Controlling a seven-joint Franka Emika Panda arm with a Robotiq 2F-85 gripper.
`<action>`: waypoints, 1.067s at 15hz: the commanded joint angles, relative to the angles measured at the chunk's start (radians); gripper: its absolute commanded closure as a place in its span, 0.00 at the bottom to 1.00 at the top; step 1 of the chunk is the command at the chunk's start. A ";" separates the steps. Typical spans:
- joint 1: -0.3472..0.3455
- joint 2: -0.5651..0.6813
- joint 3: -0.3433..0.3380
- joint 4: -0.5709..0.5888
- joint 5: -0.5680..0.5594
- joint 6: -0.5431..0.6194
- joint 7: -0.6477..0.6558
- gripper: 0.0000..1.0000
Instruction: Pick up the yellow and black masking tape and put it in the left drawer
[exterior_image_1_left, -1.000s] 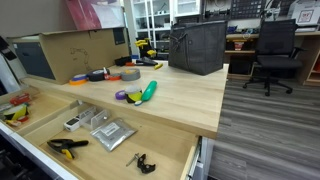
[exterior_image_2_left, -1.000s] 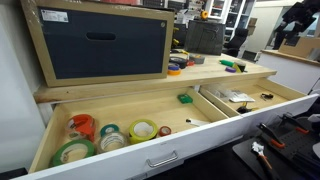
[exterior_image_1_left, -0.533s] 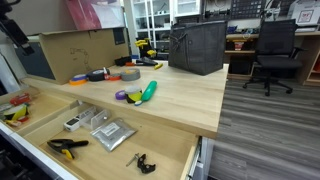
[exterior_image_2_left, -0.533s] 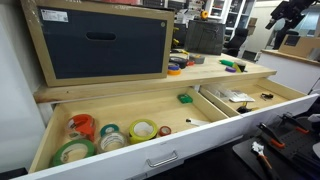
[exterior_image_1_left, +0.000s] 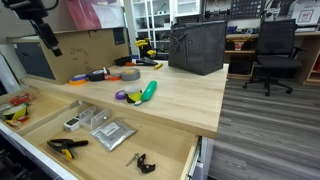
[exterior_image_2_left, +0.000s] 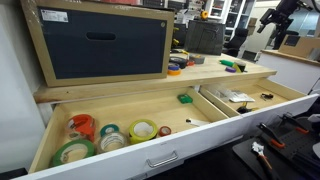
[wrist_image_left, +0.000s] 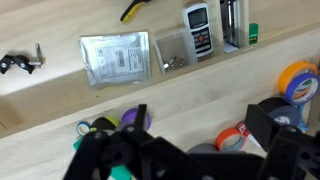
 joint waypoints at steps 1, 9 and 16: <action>-0.026 0.126 0.003 0.114 0.016 -0.019 0.036 0.00; -0.072 0.330 -0.021 0.275 0.062 -0.034 0.075 0.00; -0.109 0.473 -0.024 0.380 0.030 -0.011 0.182 0.00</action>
